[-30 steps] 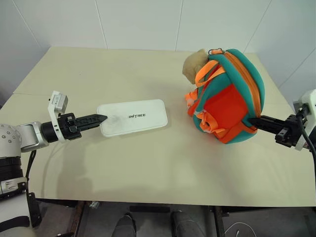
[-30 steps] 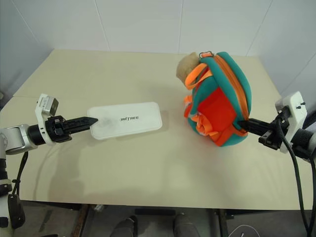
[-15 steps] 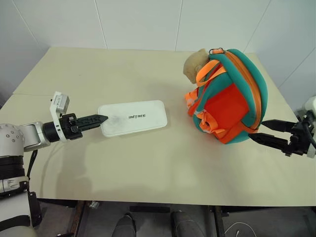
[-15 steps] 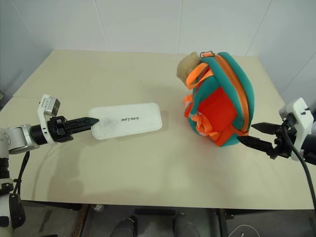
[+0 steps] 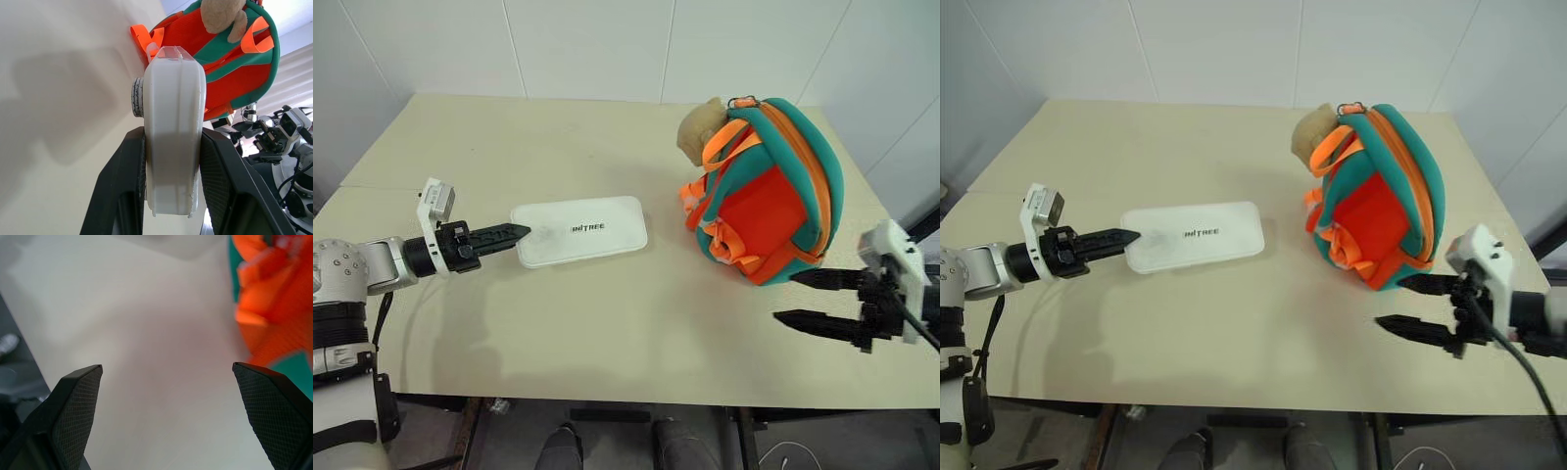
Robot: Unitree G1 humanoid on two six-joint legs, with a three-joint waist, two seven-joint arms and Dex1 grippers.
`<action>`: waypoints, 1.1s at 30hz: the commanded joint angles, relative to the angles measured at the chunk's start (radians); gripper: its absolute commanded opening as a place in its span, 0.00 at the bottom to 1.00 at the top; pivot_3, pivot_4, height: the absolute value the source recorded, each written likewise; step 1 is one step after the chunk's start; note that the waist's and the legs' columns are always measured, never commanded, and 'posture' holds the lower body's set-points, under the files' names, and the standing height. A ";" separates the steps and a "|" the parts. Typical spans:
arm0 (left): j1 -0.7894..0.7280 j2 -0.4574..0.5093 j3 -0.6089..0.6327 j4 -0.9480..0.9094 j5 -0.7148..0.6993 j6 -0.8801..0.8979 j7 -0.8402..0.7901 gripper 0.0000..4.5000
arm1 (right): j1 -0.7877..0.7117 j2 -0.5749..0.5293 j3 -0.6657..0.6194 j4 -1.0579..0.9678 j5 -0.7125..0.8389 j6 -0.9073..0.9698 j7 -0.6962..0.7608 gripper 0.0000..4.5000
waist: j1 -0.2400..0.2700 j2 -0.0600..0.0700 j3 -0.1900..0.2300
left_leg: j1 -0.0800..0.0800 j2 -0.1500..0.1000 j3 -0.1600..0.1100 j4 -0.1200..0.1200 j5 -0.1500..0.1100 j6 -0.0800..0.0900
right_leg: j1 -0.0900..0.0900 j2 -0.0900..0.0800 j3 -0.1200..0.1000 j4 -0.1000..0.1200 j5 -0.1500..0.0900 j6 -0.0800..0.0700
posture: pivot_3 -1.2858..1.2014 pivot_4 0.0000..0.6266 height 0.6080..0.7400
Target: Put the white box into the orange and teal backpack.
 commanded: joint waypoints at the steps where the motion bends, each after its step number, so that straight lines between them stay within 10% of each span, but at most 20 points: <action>1: -0.003 0.001 0.069 -0.032 -0.039 0.019 0.008 0.27 | -0.123 0.108 0.066 -0.051 0.128 0.026 -0.131 1.00 | -0.004 -0.001 0.000 | 0.000 0.000 0.000 0.000 0.000 0.000 | 0.000 0.000 0.000 0.000 0.000 0.000 | 0.52 0.24 1.00; 14: 0.008 -0.043 0.212 -0.078 -0.079 0.152 0.138 0.27 | -0.411 0.504 0.326 0.084 -0.138 -0.118 -0.550 1.00 | -0.004 -0.002 -0.001 | -0.001 0.000 -0.001 -0.001 0.000 0.000 | -0.003 0.000 0.000 0.003 -0.001 -0.001 | 0.52 0.24 1.00; 33: 0.003 -0.082 0.270 -0.102 -0.077 0.195 0.198 0.27 | -0.381 0.431 0.370 0.042 -0.278 -0.145 -0.486 1.00 | 0.000 -0.002 -0.001 | -0.001 0.000 0.000 -0.002 0.000 -0.001 | -0.004 0.000 0.000 0.004 -0.001 -0.001 | 0.52 0.24 1.00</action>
